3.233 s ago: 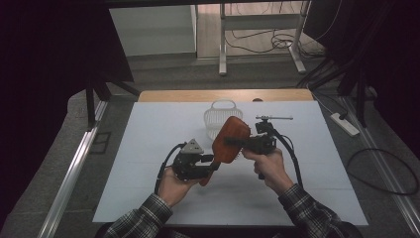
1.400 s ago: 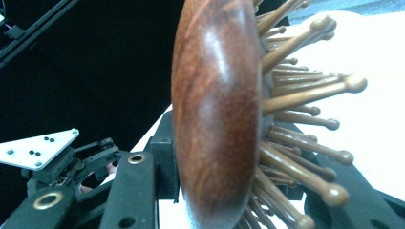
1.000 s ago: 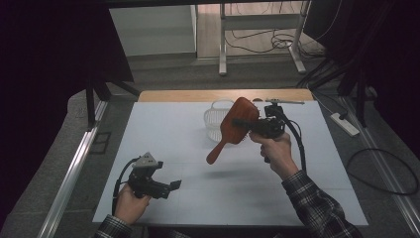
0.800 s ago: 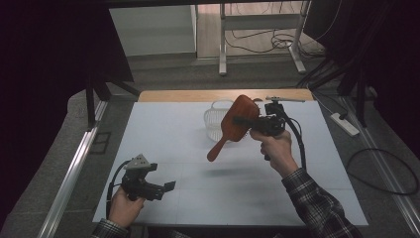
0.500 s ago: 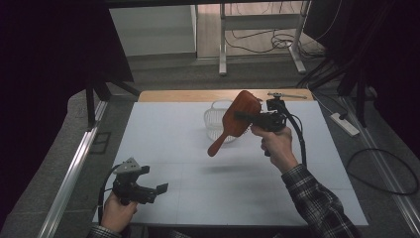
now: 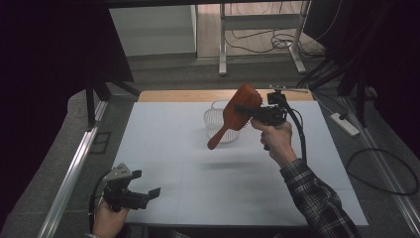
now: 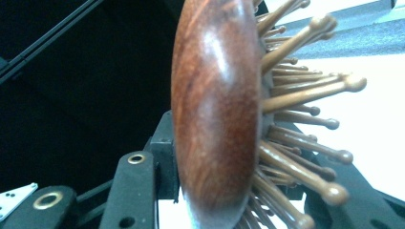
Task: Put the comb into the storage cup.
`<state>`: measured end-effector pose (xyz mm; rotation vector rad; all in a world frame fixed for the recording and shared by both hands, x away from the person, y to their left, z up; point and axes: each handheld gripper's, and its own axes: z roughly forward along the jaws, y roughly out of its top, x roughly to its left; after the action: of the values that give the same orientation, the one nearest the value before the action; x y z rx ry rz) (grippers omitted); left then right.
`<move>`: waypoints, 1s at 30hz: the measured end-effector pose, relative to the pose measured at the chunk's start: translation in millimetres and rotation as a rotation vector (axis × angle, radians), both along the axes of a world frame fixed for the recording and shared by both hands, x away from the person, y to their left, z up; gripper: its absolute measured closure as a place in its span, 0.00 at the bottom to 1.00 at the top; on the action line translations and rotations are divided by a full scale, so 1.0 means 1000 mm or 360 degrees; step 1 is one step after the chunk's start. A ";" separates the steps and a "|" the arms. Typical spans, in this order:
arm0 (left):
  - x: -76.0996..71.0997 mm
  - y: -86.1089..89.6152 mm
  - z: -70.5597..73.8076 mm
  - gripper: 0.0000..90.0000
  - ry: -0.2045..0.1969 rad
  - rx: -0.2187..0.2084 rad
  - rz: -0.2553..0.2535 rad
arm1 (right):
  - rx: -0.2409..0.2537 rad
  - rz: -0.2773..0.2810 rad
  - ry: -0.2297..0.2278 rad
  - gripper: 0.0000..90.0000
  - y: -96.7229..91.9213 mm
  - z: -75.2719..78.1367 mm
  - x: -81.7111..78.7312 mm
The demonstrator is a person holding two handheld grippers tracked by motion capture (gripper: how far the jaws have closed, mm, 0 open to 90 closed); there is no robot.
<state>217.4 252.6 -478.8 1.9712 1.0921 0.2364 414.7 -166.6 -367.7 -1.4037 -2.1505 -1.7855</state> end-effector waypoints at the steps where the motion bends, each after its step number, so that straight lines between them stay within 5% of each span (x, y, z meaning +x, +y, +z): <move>1: -0.001 0.000 0.000 0.00 0.0000 0.0005 -0.0003 | -0.0001 -0.0002 0.0000 0.60 0.000 0.000 0.001; 30: -0.013 0.004 -0.001 0.00 -0.0035 0.0065 0.0020 | -0.0024 -0.0089 -0.0016 0.60 0.002 0.015 0.029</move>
<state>204.7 256.9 -479.4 1.9937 1.0933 0.2883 443.4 -164.9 -352.8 -1.4756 -2.1549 -1.8023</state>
